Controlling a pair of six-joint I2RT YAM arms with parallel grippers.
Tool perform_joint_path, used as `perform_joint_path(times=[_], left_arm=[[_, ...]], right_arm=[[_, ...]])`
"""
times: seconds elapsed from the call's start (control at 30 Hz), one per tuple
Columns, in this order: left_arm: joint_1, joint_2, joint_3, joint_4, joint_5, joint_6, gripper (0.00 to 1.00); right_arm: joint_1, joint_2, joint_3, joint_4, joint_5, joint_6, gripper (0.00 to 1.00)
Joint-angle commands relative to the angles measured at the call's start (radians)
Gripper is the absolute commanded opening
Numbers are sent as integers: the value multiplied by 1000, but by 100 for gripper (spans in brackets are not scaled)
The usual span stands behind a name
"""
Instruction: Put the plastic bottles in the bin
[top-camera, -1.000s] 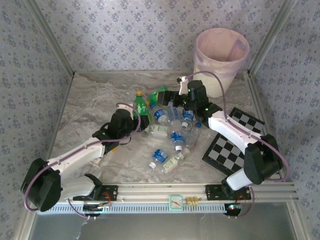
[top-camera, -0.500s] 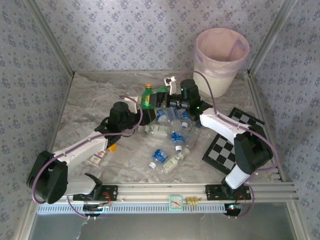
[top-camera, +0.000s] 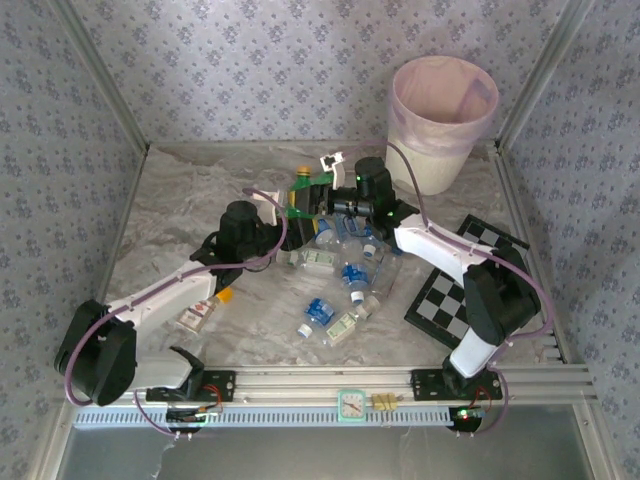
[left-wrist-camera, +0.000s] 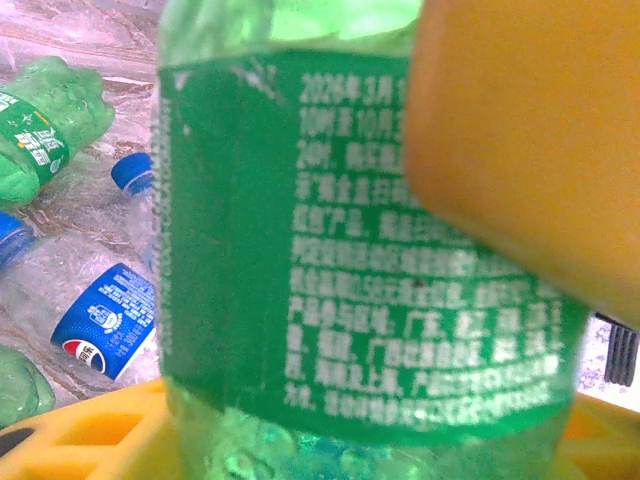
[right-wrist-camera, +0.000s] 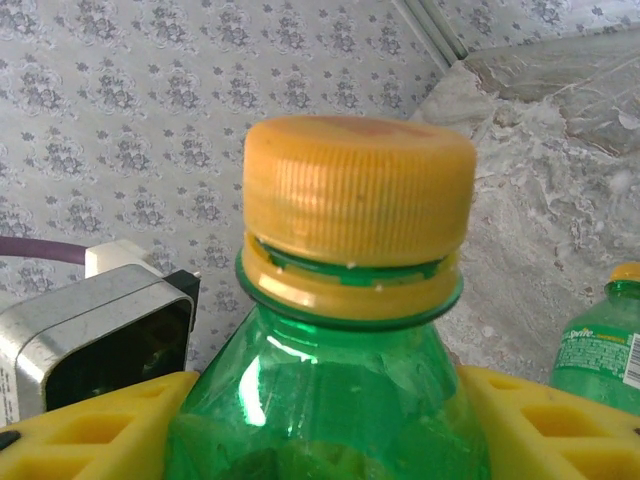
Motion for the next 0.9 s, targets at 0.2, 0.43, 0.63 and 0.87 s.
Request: perform_joint_path(times=[0.2,0.43,0.63,0.87], left_arm=[[-1,-13,25,34,-3,11,71],[-2,-32,12,24,-33,11,92],[-1,-53,-5,-80,-226,-21,93],[28,-55,-41,-229,-437,-138,94]], right_arm=[[4,5,26,20,-1,0,53],[-6,0,25,-10,35,-13,54],[-52,-31,37,-188,189,-94,52],[-136,-88,171,-513,420,-274,52]])
